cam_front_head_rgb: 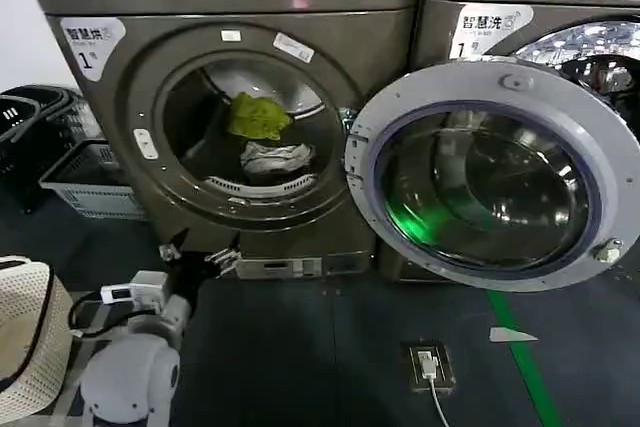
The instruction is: Grasp the clothes from the dryer.
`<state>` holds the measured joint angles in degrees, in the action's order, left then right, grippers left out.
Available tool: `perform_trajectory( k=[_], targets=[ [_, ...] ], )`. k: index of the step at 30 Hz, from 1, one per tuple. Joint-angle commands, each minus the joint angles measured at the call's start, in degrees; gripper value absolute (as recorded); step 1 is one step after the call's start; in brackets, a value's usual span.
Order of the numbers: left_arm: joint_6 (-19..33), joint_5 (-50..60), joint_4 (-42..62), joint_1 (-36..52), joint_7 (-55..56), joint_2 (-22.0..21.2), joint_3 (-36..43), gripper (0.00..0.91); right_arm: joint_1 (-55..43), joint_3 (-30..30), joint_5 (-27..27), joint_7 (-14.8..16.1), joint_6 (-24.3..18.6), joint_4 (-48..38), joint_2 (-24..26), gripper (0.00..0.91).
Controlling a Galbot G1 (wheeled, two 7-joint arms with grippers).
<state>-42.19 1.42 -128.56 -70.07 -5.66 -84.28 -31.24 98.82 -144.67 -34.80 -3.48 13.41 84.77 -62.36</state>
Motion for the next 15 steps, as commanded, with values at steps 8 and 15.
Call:
perform_trajectory(
  k=[8, 15],
  targets=[
    [-2.81, 0.32, 0.11, -0.01, -0.21, -0.06, 0.28, 0.907, -0.19, 0.20, 0.00, -0.02, -0.30, 0.06, -0.26, 0.907],
    [-2.81, 0.84, 0.17, -0.15, -0.35, -0.15, 0.36, 0.907, -0.08, 0.11, -0.01, 0.02, -0.40, -0.27, -0.25, 0.907]
  ],
)
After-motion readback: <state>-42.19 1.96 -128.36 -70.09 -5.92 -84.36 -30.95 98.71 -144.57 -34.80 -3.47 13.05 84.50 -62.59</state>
